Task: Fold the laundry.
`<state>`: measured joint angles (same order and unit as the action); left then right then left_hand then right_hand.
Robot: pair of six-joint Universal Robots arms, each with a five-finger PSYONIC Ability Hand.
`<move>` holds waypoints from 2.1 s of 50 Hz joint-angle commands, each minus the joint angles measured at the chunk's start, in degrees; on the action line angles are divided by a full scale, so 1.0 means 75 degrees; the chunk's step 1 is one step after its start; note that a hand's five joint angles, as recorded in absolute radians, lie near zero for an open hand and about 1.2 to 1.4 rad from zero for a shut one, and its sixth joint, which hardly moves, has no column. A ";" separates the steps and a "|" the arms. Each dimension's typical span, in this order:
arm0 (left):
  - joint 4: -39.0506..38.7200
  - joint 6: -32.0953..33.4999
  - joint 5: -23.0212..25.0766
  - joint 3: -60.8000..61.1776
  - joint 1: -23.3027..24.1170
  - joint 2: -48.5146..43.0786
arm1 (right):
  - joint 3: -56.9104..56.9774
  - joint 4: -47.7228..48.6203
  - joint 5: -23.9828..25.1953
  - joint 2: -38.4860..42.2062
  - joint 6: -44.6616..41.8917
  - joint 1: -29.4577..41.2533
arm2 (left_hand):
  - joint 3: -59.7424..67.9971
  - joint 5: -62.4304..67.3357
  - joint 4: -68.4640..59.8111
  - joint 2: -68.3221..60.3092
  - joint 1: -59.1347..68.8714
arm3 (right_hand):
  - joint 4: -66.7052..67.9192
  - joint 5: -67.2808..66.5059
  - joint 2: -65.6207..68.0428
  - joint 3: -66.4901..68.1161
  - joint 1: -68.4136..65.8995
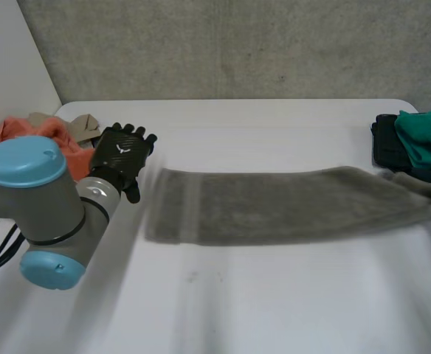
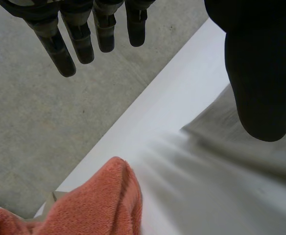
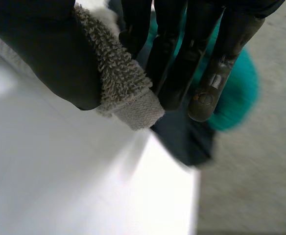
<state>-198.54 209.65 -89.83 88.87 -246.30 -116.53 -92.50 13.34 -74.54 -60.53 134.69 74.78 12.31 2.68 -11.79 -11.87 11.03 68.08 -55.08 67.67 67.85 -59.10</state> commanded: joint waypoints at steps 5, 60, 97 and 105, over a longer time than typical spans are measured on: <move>-0.0001 -0.0004 0.0001 0.0619 -0.0078 0.0595 | 0.0169 0.0085 0.0082 -0.0448 -0.1600 0.0246 | -0.0309 -0.0357 0.0239 0.0249 -0.0138 | 0.1589 -0.1990 0.1644 0.1620 -0.2786; -0.0130 -0.0683 -0.0034 -0.0107 0.1257 0.0221 | -0.0301 -0.0489 -0.0479 0.0266 0.0827 0.3987 | -0.0309 -0.0357 0.0239 0.0249 -0.0138 | 0.0832 -0.1233 0.0887 0.0862 -0.2029; 0.0046 -0.2358 -0.0081 -0.0645 0.0987 0.0609 | 0.1540 -0.0300 -0.0304 -0.0636 0.5536 0.5910 | 0.0056 0.0008 -0.0126 -0.0116 0.0227 | -0.7744 0.7343 -0.7689 -0.7714 0.6547; 0.1099 -0.2805 -0.0081 -0.2414 0.1831 -0.1289 | 0.2957 -0.2105 -0.0351 0.0745 0.5502 0.5850 | 0.0101 0.0053 -0.0171 -0.0161 0.0272 | -0.7744 0.7343 -0.7689 -0.7714 0.6547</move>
<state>-196.30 190.65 -90.47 80.09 -236.39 -115.76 -78.10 7.17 -77.15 -62.82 176.68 118.73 12.31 2.71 -11.79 -11.87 11.16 13.59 -3.86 12.63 12.07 -12.03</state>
